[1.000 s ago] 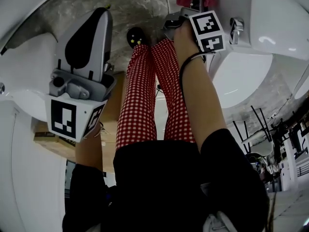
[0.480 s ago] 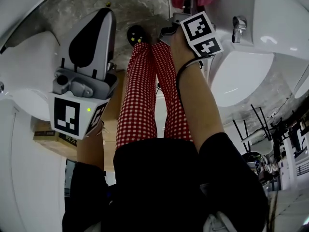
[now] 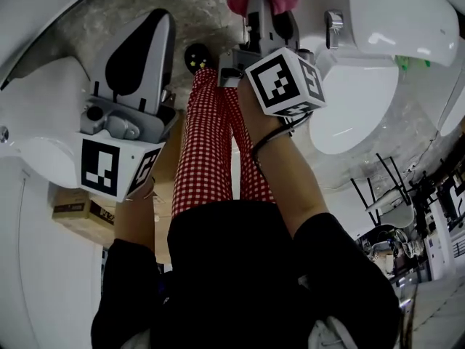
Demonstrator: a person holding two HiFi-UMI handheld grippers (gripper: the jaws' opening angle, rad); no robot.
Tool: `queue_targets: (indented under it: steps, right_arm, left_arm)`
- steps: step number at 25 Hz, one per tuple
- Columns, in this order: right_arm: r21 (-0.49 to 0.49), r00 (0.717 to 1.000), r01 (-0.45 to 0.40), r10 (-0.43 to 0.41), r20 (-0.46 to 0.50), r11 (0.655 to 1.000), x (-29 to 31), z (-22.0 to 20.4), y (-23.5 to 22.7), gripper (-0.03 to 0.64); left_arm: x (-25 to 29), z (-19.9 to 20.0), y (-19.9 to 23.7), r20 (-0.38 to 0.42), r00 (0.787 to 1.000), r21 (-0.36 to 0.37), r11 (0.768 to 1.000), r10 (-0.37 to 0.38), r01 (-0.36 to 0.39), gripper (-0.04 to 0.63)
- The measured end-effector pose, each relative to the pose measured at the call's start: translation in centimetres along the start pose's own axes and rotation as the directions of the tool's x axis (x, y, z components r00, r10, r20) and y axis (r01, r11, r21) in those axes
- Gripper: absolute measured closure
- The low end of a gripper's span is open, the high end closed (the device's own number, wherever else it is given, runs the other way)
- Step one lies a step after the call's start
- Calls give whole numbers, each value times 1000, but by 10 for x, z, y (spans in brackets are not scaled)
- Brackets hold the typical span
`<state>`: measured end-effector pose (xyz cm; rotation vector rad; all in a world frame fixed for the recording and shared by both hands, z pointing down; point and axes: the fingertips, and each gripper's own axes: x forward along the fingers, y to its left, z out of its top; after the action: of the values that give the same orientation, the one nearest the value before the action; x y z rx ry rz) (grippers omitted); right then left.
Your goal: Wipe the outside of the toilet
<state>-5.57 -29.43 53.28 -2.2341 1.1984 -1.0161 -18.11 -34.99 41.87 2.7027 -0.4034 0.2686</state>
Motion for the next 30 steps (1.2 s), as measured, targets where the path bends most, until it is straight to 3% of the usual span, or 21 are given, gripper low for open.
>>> queue_targets:
  steps: [11, 16, 30]
  right_arm:
    - [67, 987, 57, -67, 144, 996, -13, 49, -33, 538]
    - [99, 981, 118, -132, 142, 988, -17, 46, -51, 538]
    - [107, 973, 190, -202, 109, 976, -11, 29, -81, 538]
  left_arm:
    - [7, -10, -10, -16, 1000, -2, 1000, -26, 26, 586]
    - [5, -13, -11, -28, 999, -11, 1000, -27, 27, 586]
    - [5, -16, -11, -28, 999, -17, 1000, -20, 19, 586]
